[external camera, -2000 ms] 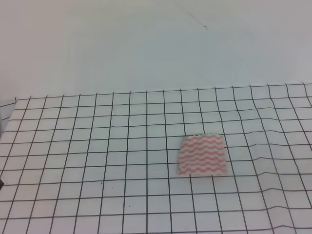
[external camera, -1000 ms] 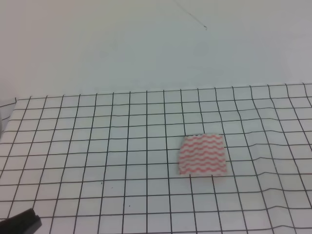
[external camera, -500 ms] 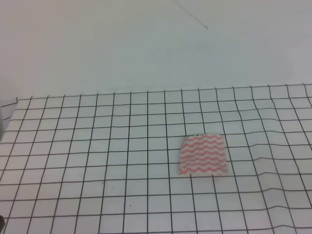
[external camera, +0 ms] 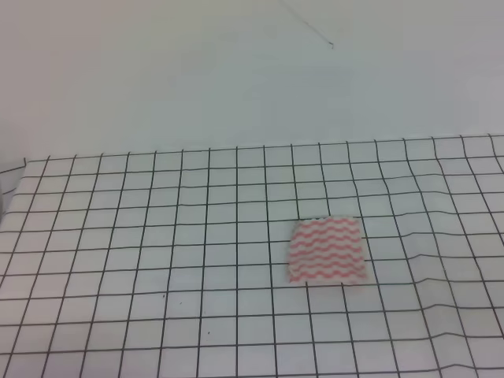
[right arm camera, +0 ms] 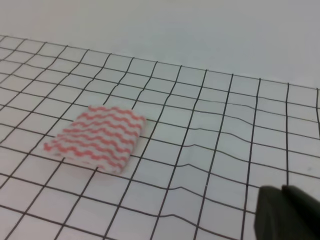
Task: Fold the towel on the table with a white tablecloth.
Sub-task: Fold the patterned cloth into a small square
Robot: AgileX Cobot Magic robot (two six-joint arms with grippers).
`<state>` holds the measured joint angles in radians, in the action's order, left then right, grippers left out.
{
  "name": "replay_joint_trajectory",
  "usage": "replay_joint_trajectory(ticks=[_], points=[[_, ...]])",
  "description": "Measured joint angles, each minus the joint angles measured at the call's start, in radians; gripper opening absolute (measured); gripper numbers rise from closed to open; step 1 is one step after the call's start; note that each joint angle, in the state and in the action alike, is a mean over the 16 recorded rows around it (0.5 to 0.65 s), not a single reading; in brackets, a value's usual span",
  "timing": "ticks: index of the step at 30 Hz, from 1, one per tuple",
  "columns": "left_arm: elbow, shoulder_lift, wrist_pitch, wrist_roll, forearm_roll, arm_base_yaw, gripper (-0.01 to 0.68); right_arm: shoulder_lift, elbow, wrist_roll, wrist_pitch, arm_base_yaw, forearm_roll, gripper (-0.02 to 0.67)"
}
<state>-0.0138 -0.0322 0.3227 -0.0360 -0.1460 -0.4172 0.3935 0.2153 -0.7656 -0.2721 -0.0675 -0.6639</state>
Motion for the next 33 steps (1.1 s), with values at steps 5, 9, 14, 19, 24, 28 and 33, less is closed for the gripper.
replay_joint_trajectory(ticks=[5,9,14,19,24,28,33], points=[[-0.010,0.000,-0.021,0.000,-0.013,-0.016,-0.001,0.000,0.000,0.000,0.000,0.000,0.000,-0.001],[-0.012,0.000,-0.026,0.000,-0.012,0.002,-0.001,0.000,0.000,0.000,0.000,0.000,0.000,-0.001],[-0.006,0.000,-0.026,0.000,-0.015,0.058,-0.001,0.000,0.000,0.000,0.000,0.000,0.000,-0.001],[-0.004,0.001,-0.025,0.000,-0.016,0.118,-0.001,0.000,0.000,0.000,0.000,0.000,0.000,-0.001],[0.004,0.003,-0.024,0.001,-0.017,0.160,-0.001,-0.001,0.000,0.000,0.000,0.000,0.000,-0.001],[0.000,0.004,-0.024,0.001,-0.016,0.170,-0.001,-0.025,-0.001,0.000,0.000,0.000,0.000,-0.001],[-0.002,0.005,-0.024,0.001,-0.014,0.171,-0.001,-0.106,-0.014,0.000,0.001,0.000,0.000,-0.001]])
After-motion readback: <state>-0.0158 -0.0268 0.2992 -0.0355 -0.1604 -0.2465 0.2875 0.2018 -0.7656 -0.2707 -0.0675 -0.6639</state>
